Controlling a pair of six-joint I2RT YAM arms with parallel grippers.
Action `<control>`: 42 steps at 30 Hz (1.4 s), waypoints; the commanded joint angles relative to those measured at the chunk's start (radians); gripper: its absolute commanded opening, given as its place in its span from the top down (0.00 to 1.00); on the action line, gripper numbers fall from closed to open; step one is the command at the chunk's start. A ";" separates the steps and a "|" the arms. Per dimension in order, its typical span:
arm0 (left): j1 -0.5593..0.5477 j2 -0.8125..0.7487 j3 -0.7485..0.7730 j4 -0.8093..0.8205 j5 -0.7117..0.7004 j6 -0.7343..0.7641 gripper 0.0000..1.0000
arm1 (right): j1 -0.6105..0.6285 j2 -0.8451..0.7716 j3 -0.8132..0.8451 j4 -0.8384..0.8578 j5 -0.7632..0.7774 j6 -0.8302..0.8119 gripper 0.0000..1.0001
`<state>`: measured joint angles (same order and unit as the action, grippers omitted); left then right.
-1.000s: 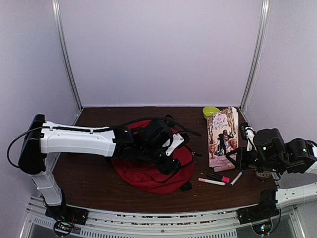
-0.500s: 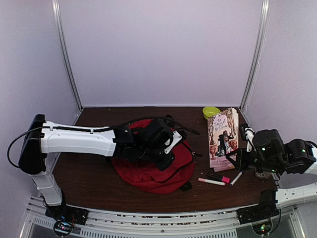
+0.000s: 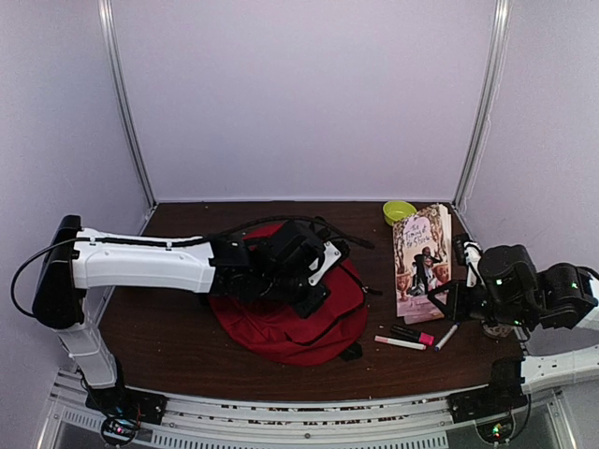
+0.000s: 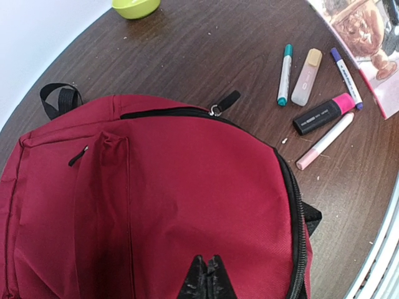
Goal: Pack the student bag
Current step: Pick up the largest pocket of the bag from the student bag.
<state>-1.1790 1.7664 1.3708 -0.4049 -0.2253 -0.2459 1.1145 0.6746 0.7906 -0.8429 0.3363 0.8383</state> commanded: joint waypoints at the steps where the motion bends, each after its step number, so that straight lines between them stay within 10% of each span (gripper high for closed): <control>1: 0.008 -0.044 0.009 0.026 -0.013 -0.020 1.00 | -0.005 -0.011 -0.006 0.007 0.008 0.000 1.00; 14: 0.039 -0.119 -0.042 0.074 0.069 -0.042 1.00 | -0.005 -0.040 0.003 -0.022 0.012 0.010 1.00; 20: 0.036 -0.059 -0.027 0.135 0.324 0.002 0.38 | -0.005 -0.048 -0.005 -0.025 0.011 0.014 1.00; 26: 0.019 -0.001 -0.011 0.125 0.339 0.037 0.23 | -0.005 -0.069 -0.014 -0.043 0.017 0.022 1.00; 32: 0.011 0.097 0.058 0.062 0.291 0.052 0.30 | -0.004 -0.074 -0.022 -0.041 0.018 0.024 1.00; 42: 0.012 0.100 0.075 0.016 0.051 0.006 0.83 | -0.005 -0.073 -0.022 -0.047 0.011 0.025 1.00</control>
<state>-1.1671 1.8923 1.4254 -0.3813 -0.0555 -0.2237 1.1145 0.6106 0.7731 -0.8871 0.3367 0.8608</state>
